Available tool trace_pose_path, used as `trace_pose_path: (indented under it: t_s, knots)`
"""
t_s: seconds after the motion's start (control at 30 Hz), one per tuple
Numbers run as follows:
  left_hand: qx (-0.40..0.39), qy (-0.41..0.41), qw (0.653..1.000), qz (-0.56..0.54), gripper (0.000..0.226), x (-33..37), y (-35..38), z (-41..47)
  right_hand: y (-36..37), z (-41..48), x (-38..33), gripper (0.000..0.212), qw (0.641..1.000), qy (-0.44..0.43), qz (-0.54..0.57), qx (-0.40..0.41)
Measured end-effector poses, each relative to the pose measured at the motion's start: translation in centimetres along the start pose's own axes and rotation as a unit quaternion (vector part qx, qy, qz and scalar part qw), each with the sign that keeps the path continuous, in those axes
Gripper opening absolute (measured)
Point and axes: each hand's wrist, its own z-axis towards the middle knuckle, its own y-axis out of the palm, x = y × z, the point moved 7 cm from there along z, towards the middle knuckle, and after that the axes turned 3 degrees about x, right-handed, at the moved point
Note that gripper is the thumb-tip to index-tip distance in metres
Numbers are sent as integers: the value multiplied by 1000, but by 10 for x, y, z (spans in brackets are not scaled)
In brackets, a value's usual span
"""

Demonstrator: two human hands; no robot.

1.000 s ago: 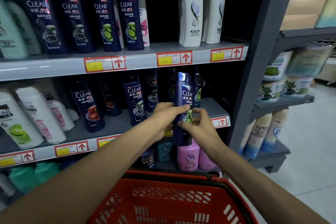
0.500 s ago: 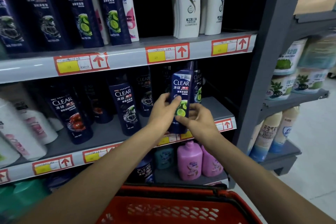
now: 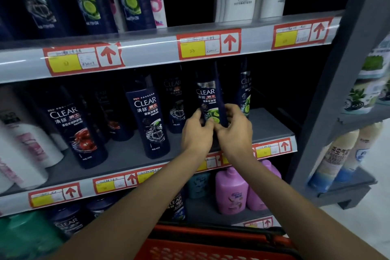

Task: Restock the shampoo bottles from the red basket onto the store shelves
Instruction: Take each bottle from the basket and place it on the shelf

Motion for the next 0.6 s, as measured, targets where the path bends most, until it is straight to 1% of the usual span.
trace_pose_path:
  t_s: [0.1,0.2,0.27,0.43,0.57,0.6]
  knots:
    - [2,1,1000,3,40,1,7,6,0,5,5,48,999,1,-19,26]
    - [25,1,999,21,58,-2,12,13,2,7,7,50,999,7,-38,35]
    - [35,-5,999,34,65,-3,13,14,5,7,8,50,998,11,-43,41]
    - [44,-29,996,67,59,-5,14,15,7,4,11,46,996,37,-60,52]
    - [14,-68,996,52,47,-11,13,12,5,1,13,49,996,51,-64,45]
    - [11,-75,996,48,48,-13,11,10,4,0,14,51,996,56,-63,38]
